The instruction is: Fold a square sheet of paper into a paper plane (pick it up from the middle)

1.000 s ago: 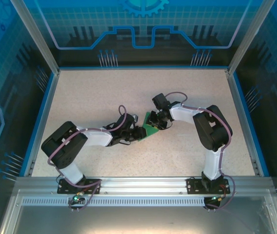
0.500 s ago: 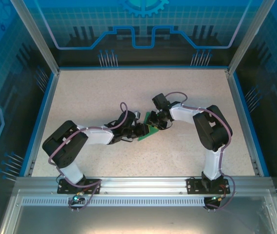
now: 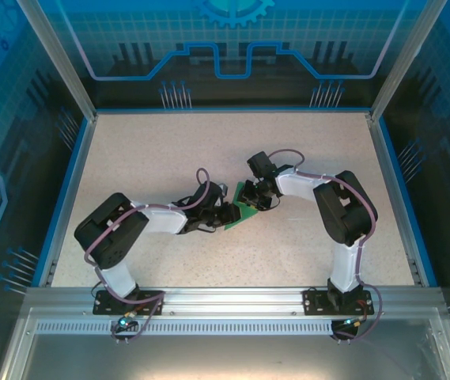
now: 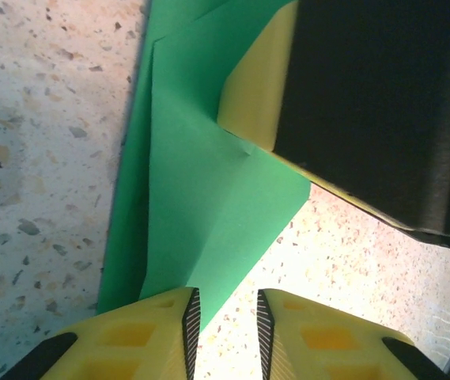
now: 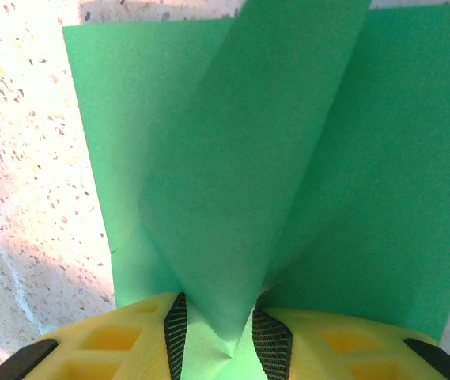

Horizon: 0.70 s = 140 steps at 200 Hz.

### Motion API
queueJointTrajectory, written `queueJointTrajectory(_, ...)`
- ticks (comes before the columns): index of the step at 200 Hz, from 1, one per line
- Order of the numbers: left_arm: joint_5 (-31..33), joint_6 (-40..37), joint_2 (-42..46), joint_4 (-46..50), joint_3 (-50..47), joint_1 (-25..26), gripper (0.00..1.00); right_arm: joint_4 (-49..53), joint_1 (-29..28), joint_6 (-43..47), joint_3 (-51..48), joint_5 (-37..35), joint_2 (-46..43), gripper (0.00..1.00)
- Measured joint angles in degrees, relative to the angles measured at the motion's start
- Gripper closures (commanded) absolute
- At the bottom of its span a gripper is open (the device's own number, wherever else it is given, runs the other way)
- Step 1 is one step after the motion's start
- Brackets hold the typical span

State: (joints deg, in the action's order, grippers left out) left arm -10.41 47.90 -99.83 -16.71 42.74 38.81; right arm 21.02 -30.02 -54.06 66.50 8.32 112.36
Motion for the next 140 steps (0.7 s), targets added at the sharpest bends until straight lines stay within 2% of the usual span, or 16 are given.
queueJointTrajectory(140,2.1,0.0,-0.6,0.6,0.0,0.0,0.81,0.0,0.0,-0.2,0.0,0.0,0.0,0.62)
